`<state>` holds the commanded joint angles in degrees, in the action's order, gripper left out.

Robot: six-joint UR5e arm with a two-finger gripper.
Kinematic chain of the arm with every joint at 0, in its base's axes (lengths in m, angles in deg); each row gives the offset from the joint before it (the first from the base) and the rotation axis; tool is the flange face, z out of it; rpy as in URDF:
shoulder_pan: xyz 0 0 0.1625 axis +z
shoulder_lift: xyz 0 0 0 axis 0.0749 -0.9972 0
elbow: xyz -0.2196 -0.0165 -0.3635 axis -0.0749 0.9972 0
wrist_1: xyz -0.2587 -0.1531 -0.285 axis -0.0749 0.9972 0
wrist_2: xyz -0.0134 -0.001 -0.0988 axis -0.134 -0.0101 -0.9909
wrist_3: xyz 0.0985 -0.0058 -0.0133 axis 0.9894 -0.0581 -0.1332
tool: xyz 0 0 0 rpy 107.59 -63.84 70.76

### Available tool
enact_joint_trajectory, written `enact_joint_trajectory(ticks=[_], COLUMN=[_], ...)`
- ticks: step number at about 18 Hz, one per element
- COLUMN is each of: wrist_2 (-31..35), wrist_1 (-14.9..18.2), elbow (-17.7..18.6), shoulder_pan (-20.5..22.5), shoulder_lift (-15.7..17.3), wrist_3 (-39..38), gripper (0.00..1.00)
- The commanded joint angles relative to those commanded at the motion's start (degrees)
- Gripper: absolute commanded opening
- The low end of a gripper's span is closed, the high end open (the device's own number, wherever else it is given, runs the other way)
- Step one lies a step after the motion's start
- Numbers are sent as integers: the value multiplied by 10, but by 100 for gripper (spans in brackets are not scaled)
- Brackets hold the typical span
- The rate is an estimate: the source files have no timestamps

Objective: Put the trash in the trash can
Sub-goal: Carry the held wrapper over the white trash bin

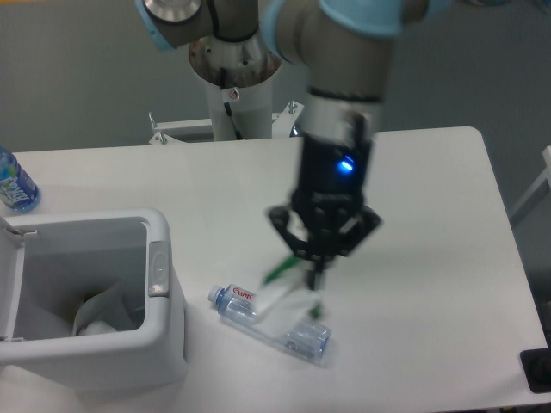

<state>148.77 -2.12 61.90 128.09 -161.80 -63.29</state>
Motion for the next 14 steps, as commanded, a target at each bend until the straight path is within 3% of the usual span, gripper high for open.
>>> enact_joint_trajectory(ticks=[6,7,10,11,14], wrist_2=[4,4,2,3,5], wrist_1=[0,0,0,2,4], elbow=[61,69,76,74,77], shoulder_pan=[-88,-91,-93,-90,-75], shoulder_lift=[16,16,13,12,14], wrist_3=[2,6,6,-3,-48], gripper=[3,16,85,100,100])
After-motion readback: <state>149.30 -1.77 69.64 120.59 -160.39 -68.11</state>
